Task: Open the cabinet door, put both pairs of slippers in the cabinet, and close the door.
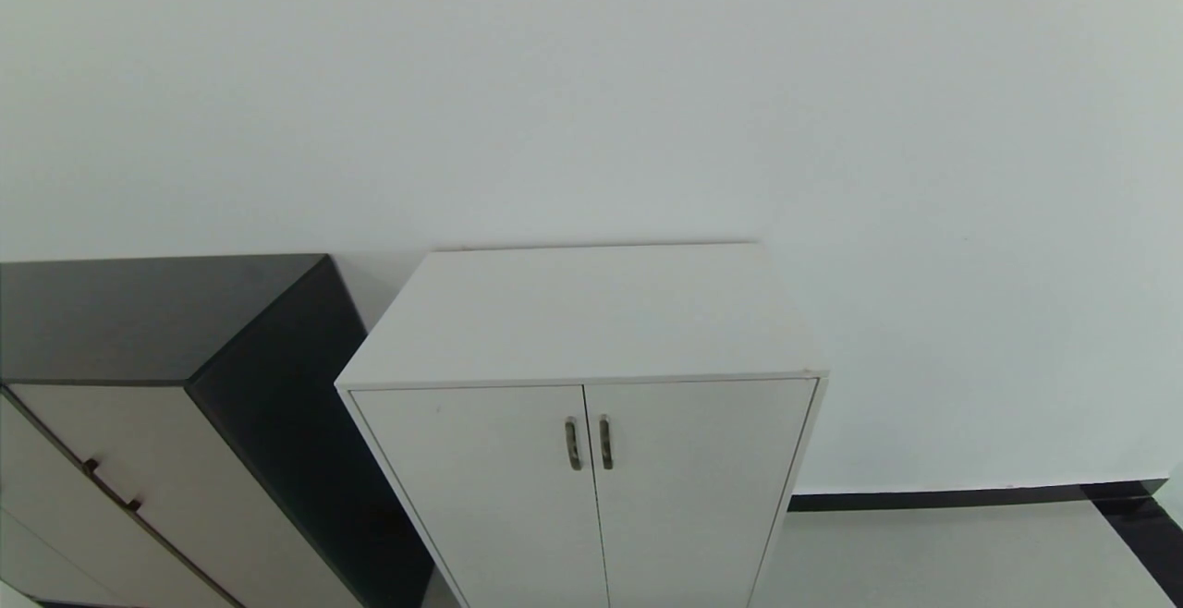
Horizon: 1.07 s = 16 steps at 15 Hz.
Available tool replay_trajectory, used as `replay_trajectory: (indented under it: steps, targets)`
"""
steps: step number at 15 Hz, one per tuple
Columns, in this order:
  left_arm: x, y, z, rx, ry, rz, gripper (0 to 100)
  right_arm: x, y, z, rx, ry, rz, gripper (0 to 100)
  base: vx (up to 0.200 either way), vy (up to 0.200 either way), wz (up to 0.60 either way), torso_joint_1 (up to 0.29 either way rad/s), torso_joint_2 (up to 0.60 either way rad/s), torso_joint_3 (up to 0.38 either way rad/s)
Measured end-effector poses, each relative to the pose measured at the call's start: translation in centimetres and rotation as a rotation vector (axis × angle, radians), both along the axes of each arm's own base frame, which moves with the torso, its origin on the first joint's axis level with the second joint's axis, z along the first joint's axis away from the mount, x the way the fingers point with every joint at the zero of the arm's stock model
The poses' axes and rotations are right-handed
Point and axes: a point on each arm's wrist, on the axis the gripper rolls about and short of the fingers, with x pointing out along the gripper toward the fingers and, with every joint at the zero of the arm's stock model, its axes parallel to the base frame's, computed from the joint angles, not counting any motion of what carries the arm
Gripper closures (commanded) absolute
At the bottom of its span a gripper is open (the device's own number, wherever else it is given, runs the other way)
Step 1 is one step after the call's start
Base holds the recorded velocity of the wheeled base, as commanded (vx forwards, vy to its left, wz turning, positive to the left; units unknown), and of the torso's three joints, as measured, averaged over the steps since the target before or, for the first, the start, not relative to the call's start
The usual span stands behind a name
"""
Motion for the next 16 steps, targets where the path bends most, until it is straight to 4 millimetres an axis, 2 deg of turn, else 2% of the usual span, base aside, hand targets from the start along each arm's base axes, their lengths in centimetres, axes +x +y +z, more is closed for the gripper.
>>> replay_trajectory:
  steps: [4,9,11,16]
  targets:
    - [0.0,0.0,0.0,-0.004,0.0,0.002,100,0.0,0.1,-0.4,-0.025,-0.014,0.025,100,0.0,0.0,0.0,0.0,0.0,0.0]
    - [0.0,0.0,0.0,-0.004,0.0,0.002,100,-0.5,0.3,-0.5,-0.022,-0.077,-0.253,100,0.0,0.0,0.0,0.0,0.0,0.0]
    - [0.0,0.0,0.0,-0.003,0.0,0.002,100,-0.9,0.4,-0.6,-0.002,-0.118,-0.315,100,0.0,0.0,0.0,0.0,0.0,0.0]
    - [0.0,0.0,0.0,-0.003,0.0,0.002,100,-1.6,0.5,-0.9,0.023,-0.202,-0.221,100,0.0,0.0,0.0,0.0,0.0,0.0]
